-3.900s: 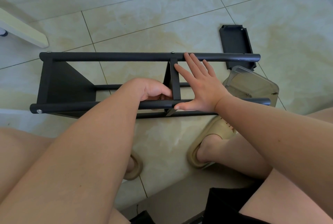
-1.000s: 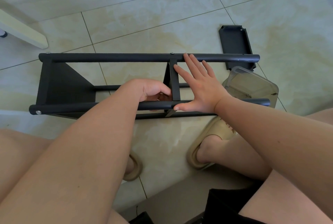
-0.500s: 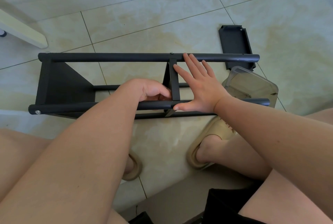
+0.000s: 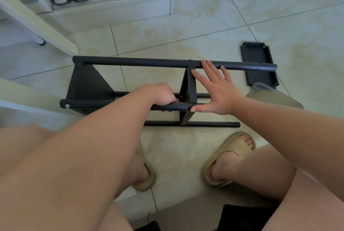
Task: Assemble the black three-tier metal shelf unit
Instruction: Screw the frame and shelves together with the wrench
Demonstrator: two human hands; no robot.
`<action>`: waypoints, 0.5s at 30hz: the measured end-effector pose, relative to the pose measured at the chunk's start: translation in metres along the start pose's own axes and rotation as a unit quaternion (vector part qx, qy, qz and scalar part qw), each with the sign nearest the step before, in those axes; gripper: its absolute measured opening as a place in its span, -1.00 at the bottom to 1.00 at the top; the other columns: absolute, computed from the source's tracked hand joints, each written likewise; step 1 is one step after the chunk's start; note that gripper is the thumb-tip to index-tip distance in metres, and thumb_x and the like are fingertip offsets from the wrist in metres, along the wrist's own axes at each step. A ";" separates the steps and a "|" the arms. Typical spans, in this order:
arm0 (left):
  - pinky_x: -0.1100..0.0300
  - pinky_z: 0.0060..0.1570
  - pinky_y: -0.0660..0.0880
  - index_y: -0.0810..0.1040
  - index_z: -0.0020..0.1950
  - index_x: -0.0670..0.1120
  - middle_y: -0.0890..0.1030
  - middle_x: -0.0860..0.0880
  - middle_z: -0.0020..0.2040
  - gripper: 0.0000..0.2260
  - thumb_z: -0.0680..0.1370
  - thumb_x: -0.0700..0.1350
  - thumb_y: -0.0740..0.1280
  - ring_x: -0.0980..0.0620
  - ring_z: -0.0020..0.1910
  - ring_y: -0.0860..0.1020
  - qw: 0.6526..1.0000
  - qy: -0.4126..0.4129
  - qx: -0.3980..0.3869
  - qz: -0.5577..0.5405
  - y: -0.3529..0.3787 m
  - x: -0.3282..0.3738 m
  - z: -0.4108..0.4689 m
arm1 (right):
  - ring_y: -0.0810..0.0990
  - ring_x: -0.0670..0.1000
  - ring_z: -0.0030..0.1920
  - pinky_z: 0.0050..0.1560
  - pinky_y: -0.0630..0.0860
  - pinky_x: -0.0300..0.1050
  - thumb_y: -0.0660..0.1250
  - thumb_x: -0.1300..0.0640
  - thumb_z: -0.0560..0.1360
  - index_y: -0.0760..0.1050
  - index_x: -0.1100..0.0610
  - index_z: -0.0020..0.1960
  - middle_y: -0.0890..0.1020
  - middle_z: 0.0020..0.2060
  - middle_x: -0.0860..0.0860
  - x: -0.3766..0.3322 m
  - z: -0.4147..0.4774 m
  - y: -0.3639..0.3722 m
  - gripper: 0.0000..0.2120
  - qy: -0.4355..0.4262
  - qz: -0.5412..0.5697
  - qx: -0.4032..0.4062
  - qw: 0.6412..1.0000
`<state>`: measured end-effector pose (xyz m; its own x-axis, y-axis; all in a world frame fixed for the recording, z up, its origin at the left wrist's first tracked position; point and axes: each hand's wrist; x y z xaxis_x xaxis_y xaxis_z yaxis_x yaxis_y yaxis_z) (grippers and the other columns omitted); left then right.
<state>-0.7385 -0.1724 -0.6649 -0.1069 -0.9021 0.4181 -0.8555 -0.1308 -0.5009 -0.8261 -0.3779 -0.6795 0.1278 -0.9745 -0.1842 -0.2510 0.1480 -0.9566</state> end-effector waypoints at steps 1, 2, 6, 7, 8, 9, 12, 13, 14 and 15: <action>0.04 0.11 0.52 0.65 -0.02 -0.10 0.72 -0.03 -0.08 -0.70 0.64 0.03 0.19 0.00 -0.13 0.65 1.000 -0.007 -0.012 0.009 -0.007 -0.004 -0.008 | -0.34 0.01 0.61 0.56 -0.36 0.16 -0.14 -0.76 0.17 -0.15 -0.09 0.65 -0.24 0.63 0.07 -0.001 0.007 -0.004 0.23 0.002 -0.002 -0.009 1.000; 0.07 0.10 0.49 0.61 -0.04 -0.09 0.73 -0.01 -0.10 -0.66 0.66 0.07 0.14 0.02 -0.17 0.64 1.000 -0.014 -0.011 0.008 -0.014 -0.007 -0.015 | -0.35 0.00 0.60 0.56 -0.36 0.19 -0.17 -0.77 0.14 -0.17 -0.12 0.65 -0.26 0.63 0.05 -0.002 0.015 -0.009 0.23 0.006 -0.006 -0.019 1.000; 0.08 0.15 0.46 0.55 0.04 -0.13 0.71 -0.01 -0.02 -0.65 0.70 0.06 0.07 0.00 -0.10 0.62 0.997 -0.027 0.031 0.062 -0.044 -0.016 -0.021 | -0.31 -0.01 0.61 0.54 -0.36 0.28 -0.04 -0.73 0.18 -0.20 -0.17 0.64 -0.26 0.63 0.02 -0.014 0.053 -0.034 0.18 0.029 -0.034 -0.063 0.997; 0.09 0.09 0.48 0.54 0.07 -0.14 0.69 -0.02 0.00 -0.67 0.71 0.04 0.08 -0.02 -0.08 0.61 0.996 -0.033 0.046 0.072 -0.050 -0.019 -0.018 | -0.29 -0.01 0.62 0.53 -0.36 0.29 0.03 -0.70 0.23 -0.19 -0.17 0.64 -0.25 0.63 0.01 -0.018 0.064 -0.040 0.14 0.034 -0.045 -0.074 0.996; 0.12 0.00 0.51 0.53 0.06 -0.14 0.66 -0.04 -0.02 -0.68 0.71 0.05 0.10 -0.01 -0.11 0.59 0.996 -0.040 0.059 0.062 -0.056 -0.021 -0.015 | -0.28 0.00 0.62 0.53 -0.35 0.31 0.08 -0.67 0.26 -0.18 -0.18 0.64 -0.24 0.63 0.00 -0.021 0.075 -0.046 0.11 0.040 -0.053 -0.085 0.994; 0.14 -0.07 0.52 0.54 0.07 -0.14 0.65 -0.06 -0.05 -0.67 0.70 0.06 0.12 0.00 -0.15 0.57 0.995 -0.044 0.069 0.060 -0.062 -0.021 -0.011 | -0.26 0.01 0.62 0.53 -0.34 0.32 0.12 -0.66 0.28 -0.17 -0.19 0.63 -0.24 0.63 -0.01 -0.024 0.086 -0.051 0.09 0.046 -0.056 -0.094 0.993; 0.06 0.11 0.45 0.49 0.19 -0.11 0.67 -0.05 0.06 -0.62 0.69 0.15 0.07 -0.03 -0.03 0.55 0.992 -0.056 0.045 0.100 -0.086 -0.021 0.000 | -0.24 0.01 0.63 0.54 -0.29 0.34 0.19 -0.60 0.34 -0.12 -0.23 0.63 -0.22 0.64 -0.03 -0.026 0.110 -0.062 0.02 0.063 -0.051 -0.105 0.991; 0.04 0.16 0.44 0.47 0.17 -0.07 0.67 -0.03 0.06 -0.59 0.66 0.23 0.06 -0.04 0.02 0.55 0.993 -0.065 0.037 0.096 -0.095 -0.021 0.005 | -0.22 0.01 0.63 0.55 -0.23 0.34 0.21 -0.57 0.37 -0.10 -0.24 0.63 -0.21 0.64 -0.04 -0.026 0.115 -0.065 -0.02 0.068 -0.041 -0.105 0.991; 0.02 0.18 0.44 0.49 0.16 -0.06 0.67 -0.01 0.06 -0.54 0.63 0.29 0.08 -0.05 0.05 0.56 0.992 -0.068 0.035 0.102 -0.103 -0.020 0.008 | -0.17 0.02 0.63 0.57 -0.14 0.31 0.22 -0.54 0.40 -0.07 -0.24 0.63 -0.18 0.64 -0.05 -0.024 0.120 -0.066 -0.06 0.072 -0.030 -0.100 0.992; 0.00 0.20 0.45 0.54 0.15 -0.08 0.67 -0.01 0.06 -0.49 0.59 0.33 0.11 -0.06 0.07 0.57 0.990 -0.063 0.036 0.119 -0.112 -0.019 0.013 | -0.08 0.03 0.64 0.57 -0.02 0.28 0.23 -0.50 0.44 -0.05 -0.24 0.62 -0.13 0.65 -0.06 -0.021 0.126 -0.068 -0.11 0.078 -0.015 -0.094 0.992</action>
<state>-0.6334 -0.1458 -0.6268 -0.2345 -0.9541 0.1862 -0.7751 0.0679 -0.6282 -0.6908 -0.3457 -0.6392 -0.0091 -0.9944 -0.1053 -0.4249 0.0992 -0.8998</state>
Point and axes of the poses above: each hand's wrist, its own z-axis towards the middle knuckle, its own y-axis out of the palm, x = y × z
